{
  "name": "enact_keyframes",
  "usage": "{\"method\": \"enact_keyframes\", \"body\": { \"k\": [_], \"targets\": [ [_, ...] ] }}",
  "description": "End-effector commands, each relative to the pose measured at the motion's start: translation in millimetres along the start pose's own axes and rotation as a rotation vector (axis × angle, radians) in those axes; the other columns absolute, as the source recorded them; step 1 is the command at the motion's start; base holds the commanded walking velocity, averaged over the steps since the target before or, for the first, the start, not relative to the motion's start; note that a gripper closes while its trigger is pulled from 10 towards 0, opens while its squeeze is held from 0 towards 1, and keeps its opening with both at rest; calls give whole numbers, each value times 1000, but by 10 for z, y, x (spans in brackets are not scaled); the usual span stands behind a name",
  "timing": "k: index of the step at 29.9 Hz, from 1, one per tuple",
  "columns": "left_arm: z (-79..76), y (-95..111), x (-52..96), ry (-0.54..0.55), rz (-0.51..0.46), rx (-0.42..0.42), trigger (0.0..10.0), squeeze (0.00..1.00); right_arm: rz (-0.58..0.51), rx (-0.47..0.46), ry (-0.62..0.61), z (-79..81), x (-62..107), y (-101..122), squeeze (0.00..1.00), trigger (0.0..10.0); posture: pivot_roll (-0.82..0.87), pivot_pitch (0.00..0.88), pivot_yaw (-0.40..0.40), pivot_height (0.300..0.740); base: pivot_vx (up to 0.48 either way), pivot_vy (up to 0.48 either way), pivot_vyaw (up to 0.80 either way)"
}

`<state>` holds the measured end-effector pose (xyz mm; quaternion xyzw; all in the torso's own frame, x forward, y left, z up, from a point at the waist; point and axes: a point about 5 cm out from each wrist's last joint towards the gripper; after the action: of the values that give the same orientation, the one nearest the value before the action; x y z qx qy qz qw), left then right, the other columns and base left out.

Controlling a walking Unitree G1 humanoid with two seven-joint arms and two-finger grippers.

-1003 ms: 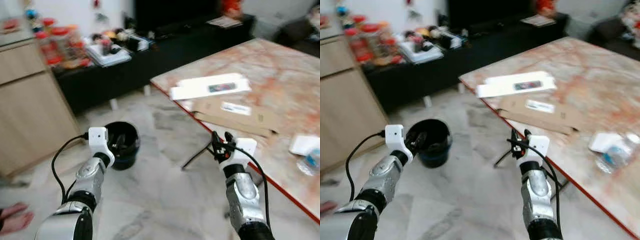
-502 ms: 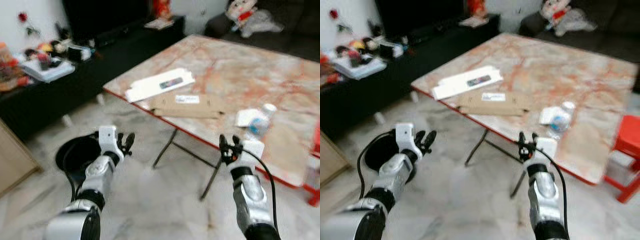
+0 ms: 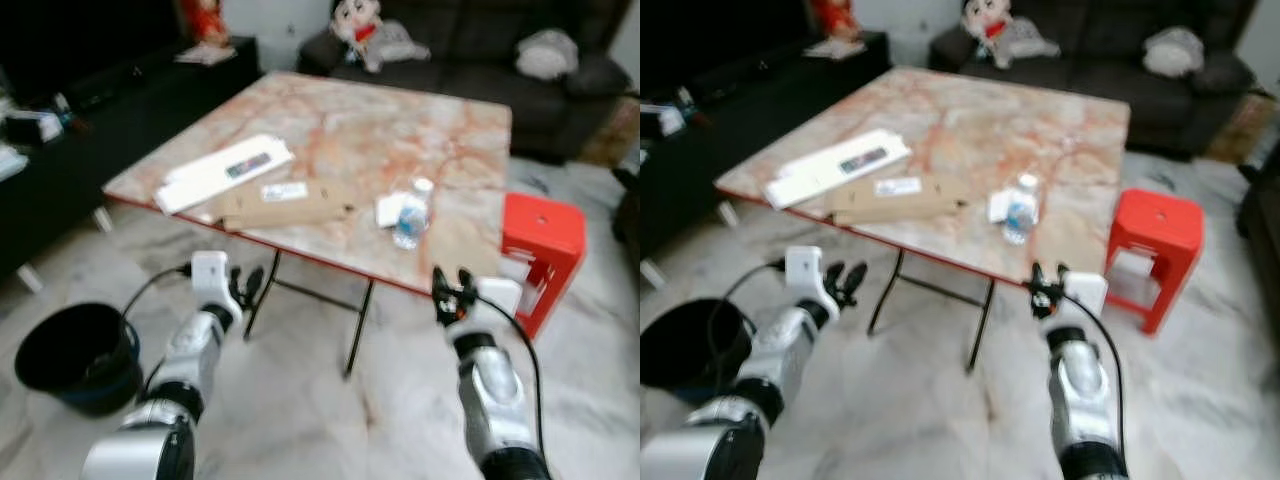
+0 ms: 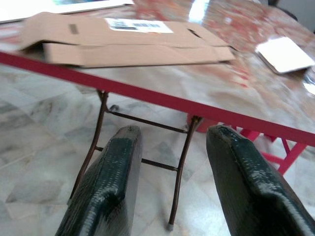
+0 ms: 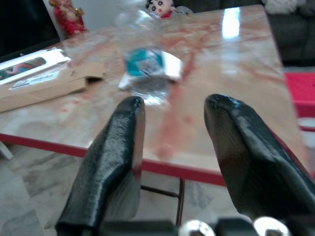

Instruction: Picking trash to rubbish bin

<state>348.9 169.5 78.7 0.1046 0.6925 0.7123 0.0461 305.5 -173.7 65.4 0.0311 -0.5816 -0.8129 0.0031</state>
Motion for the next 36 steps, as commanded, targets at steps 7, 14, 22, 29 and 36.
{"method": "enact_keyframes", "body": {
  "k": [7,14,22,29,36],
  "targets": [
    [-55,2,-19,-15,5,-5,10000,0,-6,11,-17,-62,6,29,0,10000,143,6,27,740,0,0,-772],
    [-105,21,-34,-32,-5,-27,10000,0,-18,10,-17,-57,5,39,0,10000,143,6,27,740,0,0,-110],
    [-135,35,-46,-37,-10,-48,10000,0,-22,10,-14,-48,2,41,0,10000,143,6,28,740,0,0,0],
    [-159,31,-52,-42,0,-78,10000,0,-19,15,-16,-47,4,33,0,10000,141,6,29,740,0,0,0],
    [-141,79,-67,-19,-16,-127,10000,0,-15,10,-31,-57,-12,40,0,10000,143,5,29,740,0,0,0]
  ]
}}
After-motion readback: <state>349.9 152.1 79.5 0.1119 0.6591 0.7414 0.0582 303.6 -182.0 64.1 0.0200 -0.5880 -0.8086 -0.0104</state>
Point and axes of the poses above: a point about 5 cm out from each wrist's last joint towards the gripper, its own x axis pointing back from the gripper into the wrist, its own y axis along the axis of the wrist's last joint, z = x × y, and after that the axes turned 11 degrees about -x, right-handed
